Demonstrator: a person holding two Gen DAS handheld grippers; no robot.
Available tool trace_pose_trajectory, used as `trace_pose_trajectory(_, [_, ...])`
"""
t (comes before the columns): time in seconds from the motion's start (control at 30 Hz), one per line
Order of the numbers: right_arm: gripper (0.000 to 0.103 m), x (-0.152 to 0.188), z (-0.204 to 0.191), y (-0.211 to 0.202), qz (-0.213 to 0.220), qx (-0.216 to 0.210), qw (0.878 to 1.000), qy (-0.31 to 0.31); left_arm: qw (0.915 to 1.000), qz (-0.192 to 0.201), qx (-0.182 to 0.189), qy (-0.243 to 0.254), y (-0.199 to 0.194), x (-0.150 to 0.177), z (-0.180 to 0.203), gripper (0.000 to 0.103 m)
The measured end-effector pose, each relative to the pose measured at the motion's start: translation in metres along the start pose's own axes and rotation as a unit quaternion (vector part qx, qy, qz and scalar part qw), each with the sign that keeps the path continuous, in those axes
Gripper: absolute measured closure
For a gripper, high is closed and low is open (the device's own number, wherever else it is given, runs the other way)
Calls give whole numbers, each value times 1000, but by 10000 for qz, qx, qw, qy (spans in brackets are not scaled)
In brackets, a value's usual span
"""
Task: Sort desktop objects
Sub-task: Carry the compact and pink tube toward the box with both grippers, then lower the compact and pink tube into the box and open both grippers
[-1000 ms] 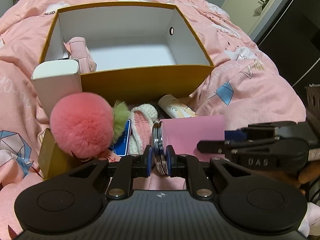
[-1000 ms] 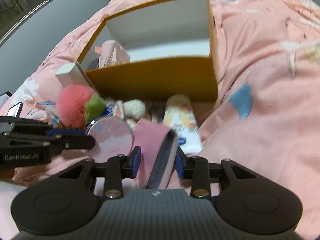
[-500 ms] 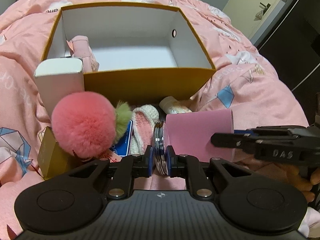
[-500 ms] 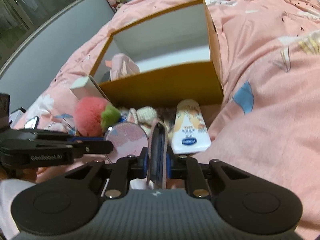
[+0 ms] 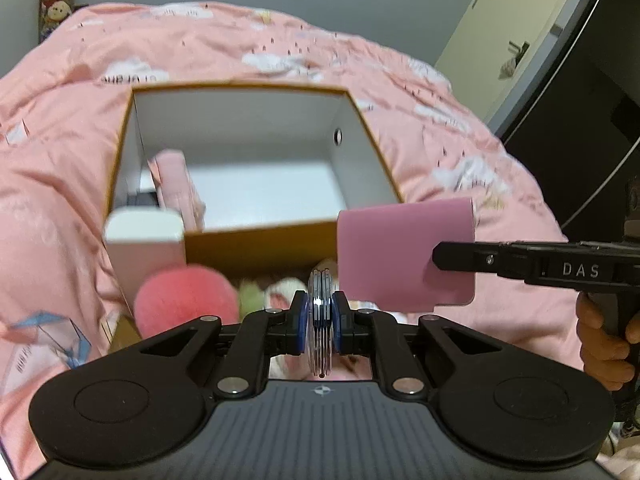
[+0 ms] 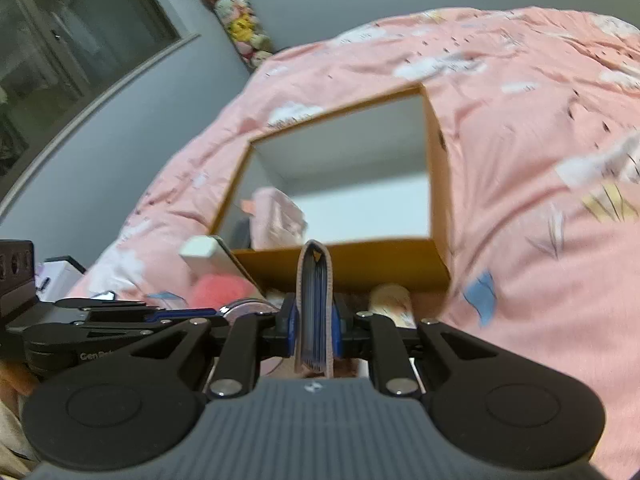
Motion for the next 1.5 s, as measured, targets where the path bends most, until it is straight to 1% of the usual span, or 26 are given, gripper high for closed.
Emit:
trace_pose_trajectory(0.1, [85, -15, -6, 0, 80, -138, 9999, -58, 9997, 225, -21, 44, -10, -20, 0, 89])
trace_pose_trajectory(0.2, [85, -34, -12, 2, 235, -177, 9993, -214, 9989, 446, -111, 130, -16, -42, -3, 89])
trace_pose_trajectory(0.27, [85, -47, -15, 7, 305, -216, 9988, -324, 9980, 550, -233, 194, -15, -57, -6, 89])
trace_pose_trajectory(0.37, [85, -65, -17, 24, 240, -262, 9986, -396, 9973, 599, -376, 194, -5, -77, -14, 89])
trace_pose_trajectory(0.47, [85, -79, -15, 52, 54, -151, 9986, -496, 9976, 480, -476, 113, 15, -91, -23, 89])
trace_pose_trajectory(0.57, [85, -85, -10, 84, -217, -74, 9983, -544, 9974, 219, -679, 56, 39, -94, -34, 89])
trace_pose_trajectory(0.7, [85, -81, 1, 124, -698, -18, 9969, -364, 9968, -157, -777, -81, 68, -90, -49, 89])
trace_pose_trajectory(0.83, [85, -74, 9, 156, -1058, -24, 9942, -197, 9951, -395, -894, -130, 87, -82, -58, 89])
trace_pose_trajectory(0.93, [85, -68, 10, 170, -1213, 11, 9925, -176, 9933, -518, -1022, -154, 99, -78, -64, 89])
trace_pose_trajectory(1.27, [85, -55, 13, 202, -1572, -7, 9875, -133, 9881, -949, -1199, -193, 125, -71, -78, 89])
trace_pose_trajectory(1.43, [83, -54, 13, 207, -1659, -167, 9860, 37, 9857, -1133, -1220, -243, 131, -66, -85, 89])
trace_pose_trajectory(1.5, [82, -54, 12, 210, -1665, -227, 9857, 87, 9859, -1161, -1167, -300, 132, -65, -89, 89])
Point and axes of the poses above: each gripper's, at about its wrist camera, not at the fingertips, and y roughly the way its jaws point, z to its right, x to its underside, the point moved 5 cm from there along y, roughly the way its jaws point, and after that the axes turned 5 degrees about z, right-handed, at the moved point
